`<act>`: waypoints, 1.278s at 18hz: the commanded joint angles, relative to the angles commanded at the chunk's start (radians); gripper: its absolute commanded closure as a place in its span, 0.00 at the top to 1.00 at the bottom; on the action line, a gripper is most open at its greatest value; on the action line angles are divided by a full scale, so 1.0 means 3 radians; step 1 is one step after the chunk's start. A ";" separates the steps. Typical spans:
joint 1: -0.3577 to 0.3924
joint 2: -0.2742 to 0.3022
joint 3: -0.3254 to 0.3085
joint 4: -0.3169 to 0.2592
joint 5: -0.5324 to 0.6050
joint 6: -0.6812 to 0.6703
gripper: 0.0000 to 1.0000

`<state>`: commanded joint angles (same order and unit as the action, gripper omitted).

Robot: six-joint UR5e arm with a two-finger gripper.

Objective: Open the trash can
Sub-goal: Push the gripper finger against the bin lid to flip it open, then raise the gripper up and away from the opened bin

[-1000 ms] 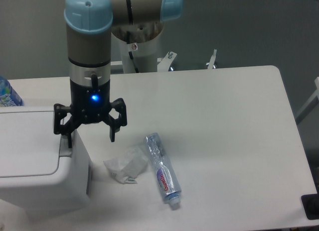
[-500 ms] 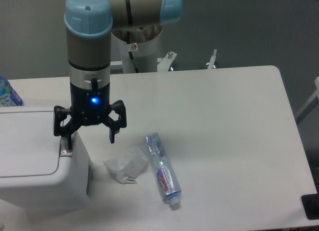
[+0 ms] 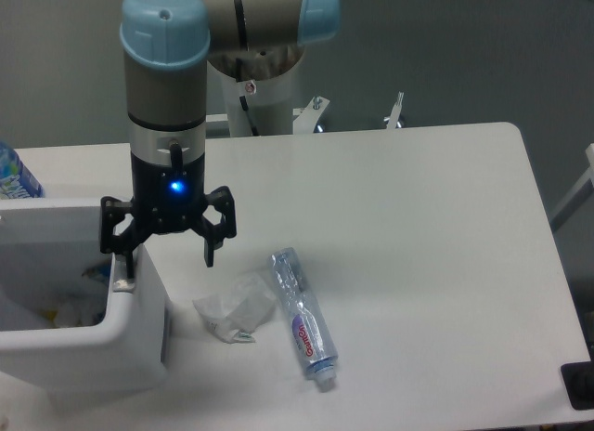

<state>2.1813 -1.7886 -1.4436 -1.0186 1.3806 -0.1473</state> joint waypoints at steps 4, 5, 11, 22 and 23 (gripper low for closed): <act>0.0148 -0.0005 0.0159 0.0107 0.0041 0.0326 1.00; 0.0184 0.0005 0.0164 0.0102 0.0056 0.0459 1.00; 0.0429 0.0179 0.0016 -0.0112 0.0541 0.1374 1.00; 0.0772 0.0404 -0.0041 -0.0838 0.0792 0.3067 1.00; 0.0767 0.0404 -0.0041 -0.0844 0.0798 0.3078 1.00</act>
<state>2.4114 -1.6674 -1.4557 -1.2717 1.6199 0.7762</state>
